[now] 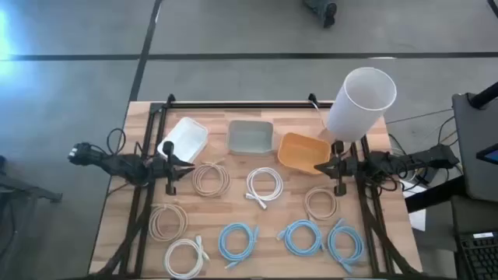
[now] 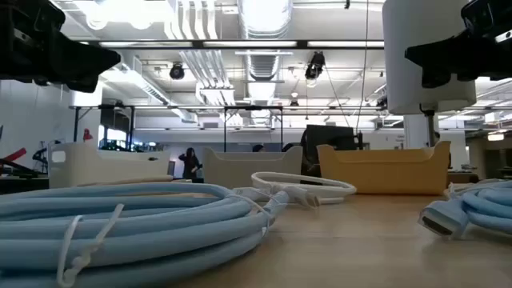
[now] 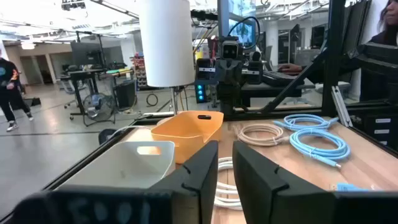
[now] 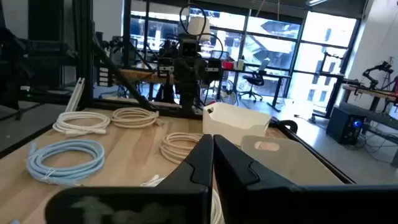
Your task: Sort HDMI cables
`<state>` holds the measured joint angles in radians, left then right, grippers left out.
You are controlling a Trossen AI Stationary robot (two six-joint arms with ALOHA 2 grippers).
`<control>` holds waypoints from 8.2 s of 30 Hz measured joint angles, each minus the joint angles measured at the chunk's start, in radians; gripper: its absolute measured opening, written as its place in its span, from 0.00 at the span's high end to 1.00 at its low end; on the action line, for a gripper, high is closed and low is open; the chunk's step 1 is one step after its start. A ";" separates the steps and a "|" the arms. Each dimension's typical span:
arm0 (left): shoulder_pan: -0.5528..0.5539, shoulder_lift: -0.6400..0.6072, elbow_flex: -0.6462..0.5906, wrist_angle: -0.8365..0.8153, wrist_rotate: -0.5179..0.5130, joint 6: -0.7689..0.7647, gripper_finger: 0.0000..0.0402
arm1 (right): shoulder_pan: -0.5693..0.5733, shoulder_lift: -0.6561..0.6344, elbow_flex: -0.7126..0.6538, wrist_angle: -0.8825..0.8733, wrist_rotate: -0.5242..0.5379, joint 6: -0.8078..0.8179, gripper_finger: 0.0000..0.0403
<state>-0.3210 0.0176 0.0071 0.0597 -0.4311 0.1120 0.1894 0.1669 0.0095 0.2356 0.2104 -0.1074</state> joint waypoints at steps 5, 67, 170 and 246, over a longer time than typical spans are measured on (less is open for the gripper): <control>0.000 0.000 0.000 0.000 0.000 0.000 0.79 | 0.000 0.000 0.000 0.000 0.000 0.001 0.98; 0.000 0.000 0.000 0.000 0.000 0.000 0.79 | 0.000 0.000 0.000 0.000 0.000 0.000 0.98; 0.000 0.182 0.211 -0.056 -0.038 -0.082 0.51 | 0.000 0.504 0.279 0.383 0.118 -0.095 0.91; -0.001 1.240 0.706 -0.395 0.141 -0.405 0.93 | -0.096 1.321 0.920 -0.203 0.077 0.160 0.63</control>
<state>-0.3222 1.2572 0.7129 -0.3350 -0.2901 -0.2929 0.0929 1.4883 0.9291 0.0330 0.2874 0.0528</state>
